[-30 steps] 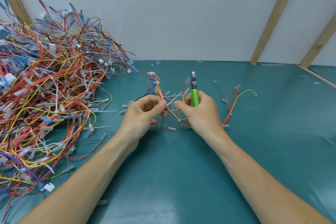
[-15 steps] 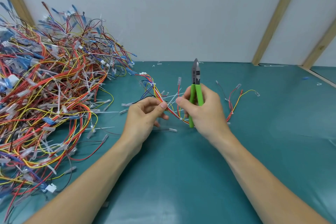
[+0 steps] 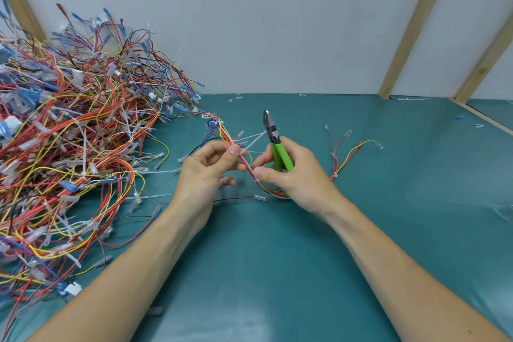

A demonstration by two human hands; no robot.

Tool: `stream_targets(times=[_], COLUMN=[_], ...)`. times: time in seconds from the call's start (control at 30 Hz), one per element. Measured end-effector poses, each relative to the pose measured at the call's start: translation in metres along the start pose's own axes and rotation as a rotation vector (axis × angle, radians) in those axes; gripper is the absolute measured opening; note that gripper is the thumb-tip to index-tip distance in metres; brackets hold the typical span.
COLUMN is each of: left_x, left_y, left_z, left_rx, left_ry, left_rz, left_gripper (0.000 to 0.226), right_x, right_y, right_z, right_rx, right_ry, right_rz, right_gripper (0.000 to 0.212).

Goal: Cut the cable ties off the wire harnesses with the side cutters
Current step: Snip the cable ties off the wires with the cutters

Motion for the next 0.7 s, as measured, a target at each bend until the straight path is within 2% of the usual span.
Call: stream_targets(times=[0.1,0.23,0.33,0.4,0.47,0.53,0.6,0.7], left_x=[-0.002,-0.004,-0.007,-0.006,0.000,0.007,0.010,0.000], left_y=[-0.001,-0.001,0.000,0.002,0.003,0.006,0.013,0.030], left_z=[0.000,-0.004,-0.004,-0.001,0.008,0.019,0.038,0.062], left_rx=[0.032,0.105,0.132,0.136,0.096,-0.024,-0.263,-0.598], left_ry=[0.123,0.280,0.313,0.214,-0.078,-0.478,-0.732,-0.657], left_rz=[-0.019,-0.040,-0.058,-0.061,-0.036,0.045,0.160,0.163], left_gripper=[0.014,0.006,0.012,0.012,0.023,0.031,0.031,0.017], right_x=[-0.006,-0.019,-0.020,-0.017,-0.012,-0.005,-0.001,-0.001], right_y=[0.002,0.006,0.006,0.005,0.003,0.002,0.002,0.003], right_z=[-0.002,-0.002,-0.002,-0.002,-0.002,-0.001,-0.001,-0.002], right_rx=[0.058,0.139,0.174,0.191,0.194,0.181,0.179,0.210], right_ry=[-0.141,-0.051,0.013,0.089,0.170,0.237,0.293,0.400], right_rz=[0.002,0.037,0.115,0.149,0.176,0.196,0.203,0.199], right_gripper=[0.030,0.031,0.033,0.028,0.022,0.021,0.023,0.029])
Point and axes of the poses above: each hand's wrist, its own y-axis away from the middle knuckle, its own x-axis out of the back of the hand, z = x × y, the point moved 4 cm from there along -y, towards the middle knuckle, and after that the axes turned 9 degrees about -y, right-handed, at the moved point
